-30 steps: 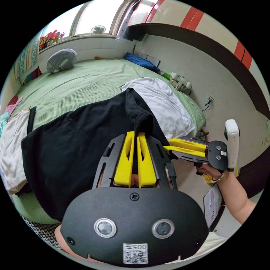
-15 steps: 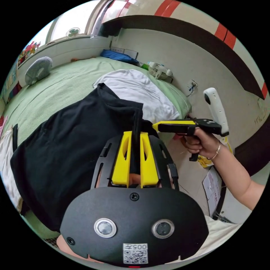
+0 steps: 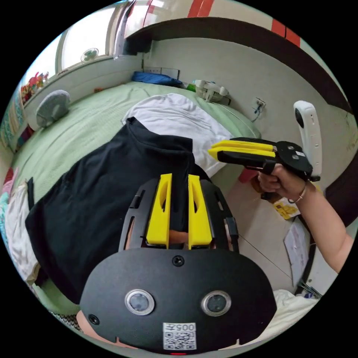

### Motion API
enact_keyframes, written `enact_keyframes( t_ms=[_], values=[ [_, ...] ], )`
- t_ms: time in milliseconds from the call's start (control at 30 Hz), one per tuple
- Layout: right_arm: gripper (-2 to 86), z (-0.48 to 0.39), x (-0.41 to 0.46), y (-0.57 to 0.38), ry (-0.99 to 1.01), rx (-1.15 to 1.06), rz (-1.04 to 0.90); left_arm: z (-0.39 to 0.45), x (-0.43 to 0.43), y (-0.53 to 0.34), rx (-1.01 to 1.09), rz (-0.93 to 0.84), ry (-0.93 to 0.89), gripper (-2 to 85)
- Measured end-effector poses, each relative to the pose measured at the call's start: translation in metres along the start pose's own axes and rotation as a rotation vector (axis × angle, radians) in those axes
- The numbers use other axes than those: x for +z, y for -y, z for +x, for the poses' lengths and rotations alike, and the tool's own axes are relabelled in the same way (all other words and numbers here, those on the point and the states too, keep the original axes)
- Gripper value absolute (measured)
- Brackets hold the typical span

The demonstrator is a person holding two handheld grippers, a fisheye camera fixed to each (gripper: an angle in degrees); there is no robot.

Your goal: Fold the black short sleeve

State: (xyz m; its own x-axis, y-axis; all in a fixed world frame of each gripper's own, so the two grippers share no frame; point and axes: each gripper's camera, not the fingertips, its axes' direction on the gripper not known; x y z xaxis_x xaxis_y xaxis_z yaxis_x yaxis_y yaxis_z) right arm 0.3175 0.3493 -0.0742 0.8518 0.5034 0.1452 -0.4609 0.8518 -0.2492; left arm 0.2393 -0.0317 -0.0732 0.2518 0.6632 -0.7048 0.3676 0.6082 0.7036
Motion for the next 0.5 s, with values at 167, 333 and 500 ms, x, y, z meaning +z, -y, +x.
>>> enact_keyframes(
  t_ms=[167,333,500],
  values=[
    [6.1,-0.021,0.005,0.015,-0.049,-0.026,-0.016,0.021,0.014,0.013,0.048,-0.036,-0.036,12.1],
    [7.2,-0.027,0.002,0.021,-0.001,0.015,0.004,0.023,0.031,0.016,0.005,-0.071,0.069,10.1],
    [7.5,-0.036,0.0,0.025,0.03,0.006,0.017,0.002,0.024,0.007,-0.143,-0.062,0.134,2.0]
  ],
)
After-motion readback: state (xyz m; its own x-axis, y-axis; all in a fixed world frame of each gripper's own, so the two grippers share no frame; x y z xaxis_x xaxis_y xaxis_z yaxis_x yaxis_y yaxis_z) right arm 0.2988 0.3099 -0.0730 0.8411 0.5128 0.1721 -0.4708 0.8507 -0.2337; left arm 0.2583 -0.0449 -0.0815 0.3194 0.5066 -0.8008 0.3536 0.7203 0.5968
